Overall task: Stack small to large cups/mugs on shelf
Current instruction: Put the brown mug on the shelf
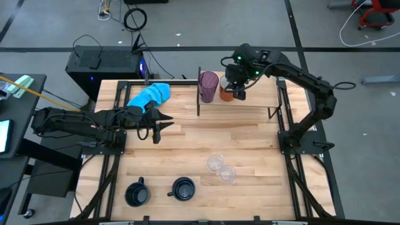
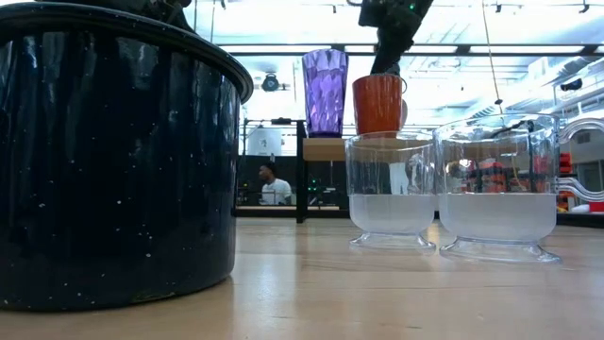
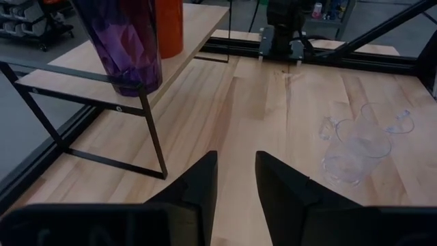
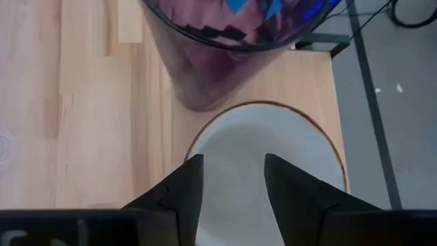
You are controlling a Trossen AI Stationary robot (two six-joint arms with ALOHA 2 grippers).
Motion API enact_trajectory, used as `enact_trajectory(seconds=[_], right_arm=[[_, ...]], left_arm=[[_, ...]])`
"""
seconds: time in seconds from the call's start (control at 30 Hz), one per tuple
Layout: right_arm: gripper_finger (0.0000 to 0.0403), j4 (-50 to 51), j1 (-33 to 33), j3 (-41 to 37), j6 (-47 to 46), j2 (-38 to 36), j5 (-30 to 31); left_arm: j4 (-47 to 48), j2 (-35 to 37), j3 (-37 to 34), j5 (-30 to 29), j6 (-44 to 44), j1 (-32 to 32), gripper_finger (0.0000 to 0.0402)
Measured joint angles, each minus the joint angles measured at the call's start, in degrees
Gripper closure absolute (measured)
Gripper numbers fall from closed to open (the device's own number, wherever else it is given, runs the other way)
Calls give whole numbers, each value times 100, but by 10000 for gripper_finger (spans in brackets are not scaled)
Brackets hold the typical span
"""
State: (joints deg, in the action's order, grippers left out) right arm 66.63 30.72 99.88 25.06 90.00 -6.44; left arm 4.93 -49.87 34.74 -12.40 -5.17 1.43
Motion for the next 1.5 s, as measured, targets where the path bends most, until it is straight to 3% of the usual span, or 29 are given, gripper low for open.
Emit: enact_trajectory(seconds=[0.8,1.0,1.5], right_arm=[[242,417,251,0,109,262,-114],[242,422,251,0,192,263,-111],[242,396,249,0,242,262,-115]], left_arm=[[6,2,0,2,-11,0,294],[257,243,-2,346,-16,-16,294],[260,339,-2,350,-63,-17,294]])
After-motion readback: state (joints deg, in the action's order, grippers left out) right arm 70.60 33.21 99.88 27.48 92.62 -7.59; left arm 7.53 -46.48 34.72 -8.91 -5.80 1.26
